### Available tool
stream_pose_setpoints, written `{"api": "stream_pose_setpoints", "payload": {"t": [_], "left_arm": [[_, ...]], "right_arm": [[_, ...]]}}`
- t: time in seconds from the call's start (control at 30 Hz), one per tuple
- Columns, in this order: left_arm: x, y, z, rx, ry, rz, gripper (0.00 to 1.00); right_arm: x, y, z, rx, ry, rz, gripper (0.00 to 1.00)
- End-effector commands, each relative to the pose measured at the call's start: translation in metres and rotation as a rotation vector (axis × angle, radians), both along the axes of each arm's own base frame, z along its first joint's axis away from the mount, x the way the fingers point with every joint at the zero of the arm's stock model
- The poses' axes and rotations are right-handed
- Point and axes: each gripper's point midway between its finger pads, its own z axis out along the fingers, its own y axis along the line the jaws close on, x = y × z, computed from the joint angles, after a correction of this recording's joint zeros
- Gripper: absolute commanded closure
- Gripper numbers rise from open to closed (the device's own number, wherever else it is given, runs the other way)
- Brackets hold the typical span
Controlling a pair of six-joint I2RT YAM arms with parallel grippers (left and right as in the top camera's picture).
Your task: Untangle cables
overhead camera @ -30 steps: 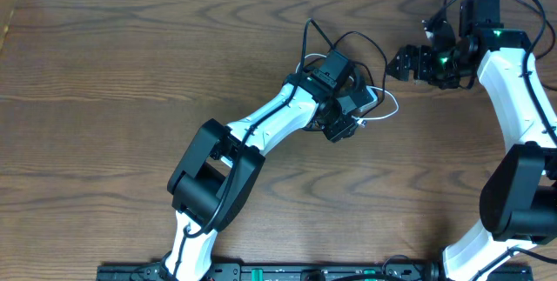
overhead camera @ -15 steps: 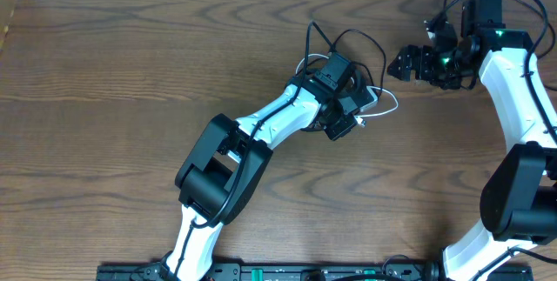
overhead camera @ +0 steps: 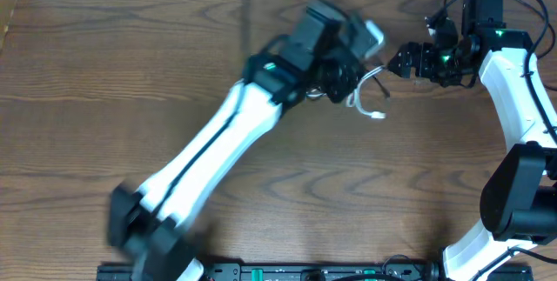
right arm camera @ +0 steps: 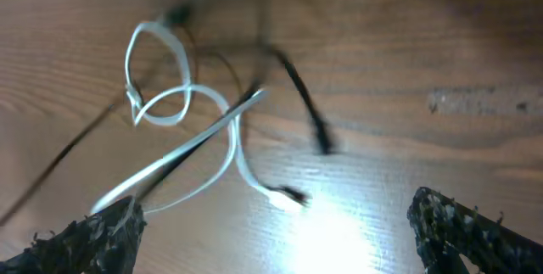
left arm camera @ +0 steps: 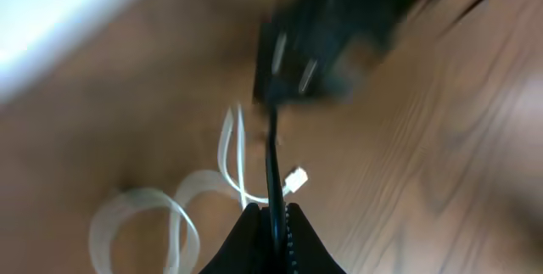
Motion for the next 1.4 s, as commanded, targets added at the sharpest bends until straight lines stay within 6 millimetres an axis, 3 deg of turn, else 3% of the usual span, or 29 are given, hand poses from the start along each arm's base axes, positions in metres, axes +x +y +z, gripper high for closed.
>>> {"api": "stream_pose_setpoints", "payload": {"t": [0.0, 0.23, 0.47, 0.67, 0.9, 1.13, 1.37], "left_arm": [[-0.013, 0.008, 0.049, -0.071, -0.083, 0.0, 0.92], [-0.012, 0.032, 0.134, -0.209, -0.313, 0.069, 0.92], [0.013, 0.068, 0.218, -0.43, -0.525, 0.207, 0.92], [0.032, 0.106, 0.268, -0.621, -0.603, 0.365, 0.93], [0.03, 0.112, 0.282, -0.728, -0.571, 0.385, 0.92], [0.035, 0.118, 0.282, -0.728, -0.579, 0.433, 0.92], [0.035, 0.118, 0.282, -0.728, -0.58, 0.434, 0.92]], "right_arm": [[0.003, 0.001, -0.002, 0.023, 0.0, -0.017, 0.03], [0.01, 0.012, 0.007, 0.086, -0.043, 0.011, 0.04], [0.007, 0.021, 0.009, 0.116, -0.039, 0.034, 0.04], [0.003, 0.038, 0.009, 0.117, -0.032, 0.077, 0.04], [-0.005, 0.096, 0.032, 0.259, -0.134, 0.304, 0.03], [-0.003, 0.134, 0.07, 0.443, -0.282, 0.458, 0.04], [0.006, 0.164, 0.073, 0.402, -0.329, 0.466, 0.09]]}}
